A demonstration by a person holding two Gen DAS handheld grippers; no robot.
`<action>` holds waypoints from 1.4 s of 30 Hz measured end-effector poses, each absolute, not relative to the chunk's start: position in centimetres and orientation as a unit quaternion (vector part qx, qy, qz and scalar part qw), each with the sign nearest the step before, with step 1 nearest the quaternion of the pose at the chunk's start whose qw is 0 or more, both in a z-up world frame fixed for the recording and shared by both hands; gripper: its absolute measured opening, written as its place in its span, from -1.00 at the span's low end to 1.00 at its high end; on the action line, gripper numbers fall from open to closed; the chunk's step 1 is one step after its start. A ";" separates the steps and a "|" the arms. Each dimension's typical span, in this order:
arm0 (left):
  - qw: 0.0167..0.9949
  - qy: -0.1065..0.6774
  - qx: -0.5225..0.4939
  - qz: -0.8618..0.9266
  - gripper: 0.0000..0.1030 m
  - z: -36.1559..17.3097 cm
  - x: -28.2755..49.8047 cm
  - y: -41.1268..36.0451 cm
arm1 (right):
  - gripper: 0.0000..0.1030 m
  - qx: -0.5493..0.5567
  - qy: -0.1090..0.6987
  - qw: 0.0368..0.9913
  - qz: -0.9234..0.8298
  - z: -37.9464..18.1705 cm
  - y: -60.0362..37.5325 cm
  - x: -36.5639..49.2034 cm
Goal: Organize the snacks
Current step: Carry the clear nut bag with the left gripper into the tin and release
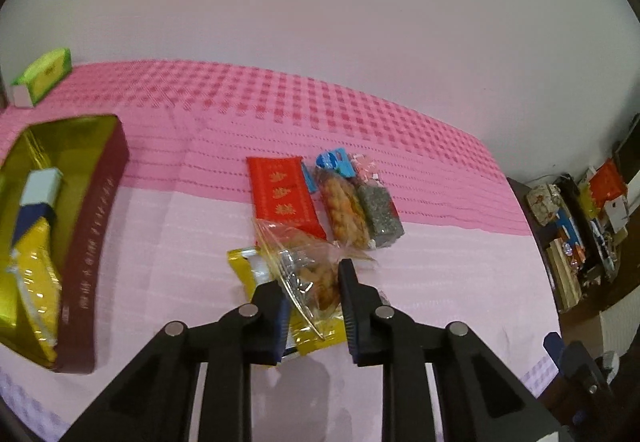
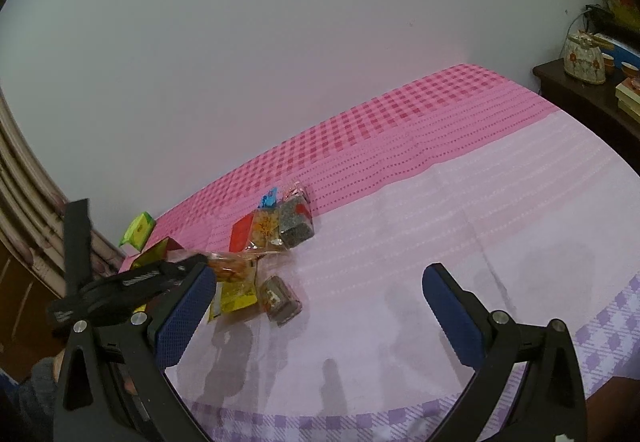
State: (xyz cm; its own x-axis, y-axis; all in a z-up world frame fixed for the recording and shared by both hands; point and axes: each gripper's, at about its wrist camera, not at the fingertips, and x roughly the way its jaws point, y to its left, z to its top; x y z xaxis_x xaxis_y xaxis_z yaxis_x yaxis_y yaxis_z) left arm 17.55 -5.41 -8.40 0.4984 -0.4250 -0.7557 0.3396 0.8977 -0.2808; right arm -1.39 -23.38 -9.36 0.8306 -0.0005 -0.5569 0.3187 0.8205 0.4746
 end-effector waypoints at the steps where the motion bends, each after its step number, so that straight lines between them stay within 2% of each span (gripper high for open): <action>1: 0.864 0.449 -0.046 -0.221 -0.57 -8.3 17.5 -5.4 | 1.00 0.287 0.279 0.912 -0.087 -9.3 -23.3 -1.4; 7: 0.872 0.435 -0.029 -0.222 -0.57 -6.5 16.5 -5.8 | 1.00 0.287 0.274 0.914 -0.086 -8.7 -23.2 -1.6; 20: 0.905 0.355 -0.014 -0.233 -0.57 1.6 13.6 -2.9 | 1.00 0.296 0.268 0.913 -0.082 -7.8 -23.3 -1.8; 34: 0.928 0.344 -0.037 -0.135 -0.57 1.9 13.9 7.2 | 1.00 0.290 0.275 0.913 -0.076 -7.6 -22.5 -1.8; 42: 0.932 0.350 -0.062 -0.071 -0.57 0.2 14.6 12.7 | 1.00 0.287 0.282 0.912 -0.077 -7.7 -22.1 -1.5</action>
State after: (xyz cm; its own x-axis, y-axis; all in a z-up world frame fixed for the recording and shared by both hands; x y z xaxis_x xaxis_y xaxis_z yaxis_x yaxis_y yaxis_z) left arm 14.64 12.73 0.22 0.7456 -0.1753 -0.6429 0.0885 0.9823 -0.1653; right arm -1.52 -22.12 -7.74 0.8294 0.0204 -0.5583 0.3031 0.8230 0.4804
